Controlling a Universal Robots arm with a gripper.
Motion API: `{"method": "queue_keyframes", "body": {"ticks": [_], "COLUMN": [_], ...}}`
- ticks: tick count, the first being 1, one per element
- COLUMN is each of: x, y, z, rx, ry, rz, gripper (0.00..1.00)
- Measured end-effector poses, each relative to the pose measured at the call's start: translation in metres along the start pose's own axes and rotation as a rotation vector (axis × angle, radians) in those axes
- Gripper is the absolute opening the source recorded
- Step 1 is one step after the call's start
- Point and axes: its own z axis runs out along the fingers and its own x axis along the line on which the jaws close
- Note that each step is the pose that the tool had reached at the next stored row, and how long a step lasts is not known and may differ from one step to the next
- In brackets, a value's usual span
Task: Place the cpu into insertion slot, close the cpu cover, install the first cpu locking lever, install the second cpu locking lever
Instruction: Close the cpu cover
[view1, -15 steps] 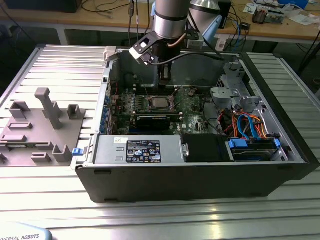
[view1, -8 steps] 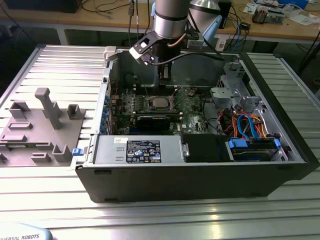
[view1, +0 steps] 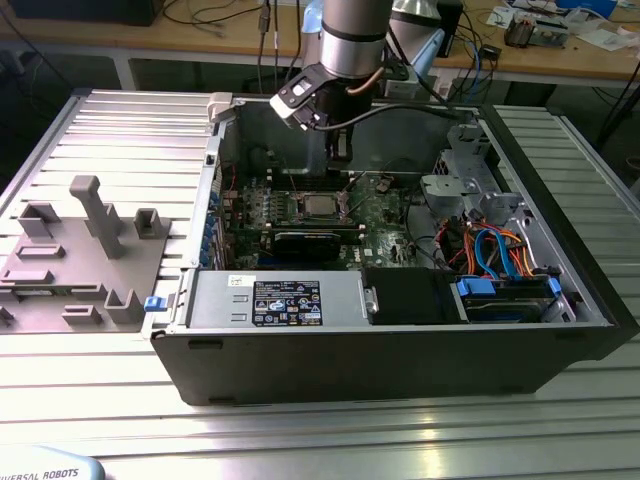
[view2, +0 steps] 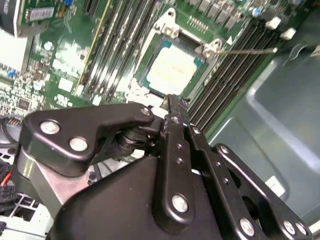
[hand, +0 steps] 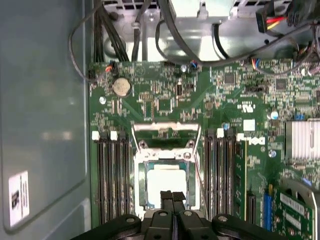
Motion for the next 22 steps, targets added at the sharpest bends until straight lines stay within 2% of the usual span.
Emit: {"method": "queue_keyframes", "body": {"ticks": [4,9,13,18,22], "x": [0.0001,0.0003,0.0003,0.0005,0.0006], "y": [0.0114,0.0306,0.0514,0.0711,0.0828], "z": [-0.0002,-0.0005,-0.0009,0.0000,0.0040], "rx": [0.0021,0.0078,0.0166,0.0270,0.0373], "ry": [-0.0001,0.0000,-0.0001,-0.0004,-0.0006], "rz": [0.000,0.000,0.000,-0.001,-0.002], "gripper": [0.11,0.11,0.11,0.11,0.11]}}
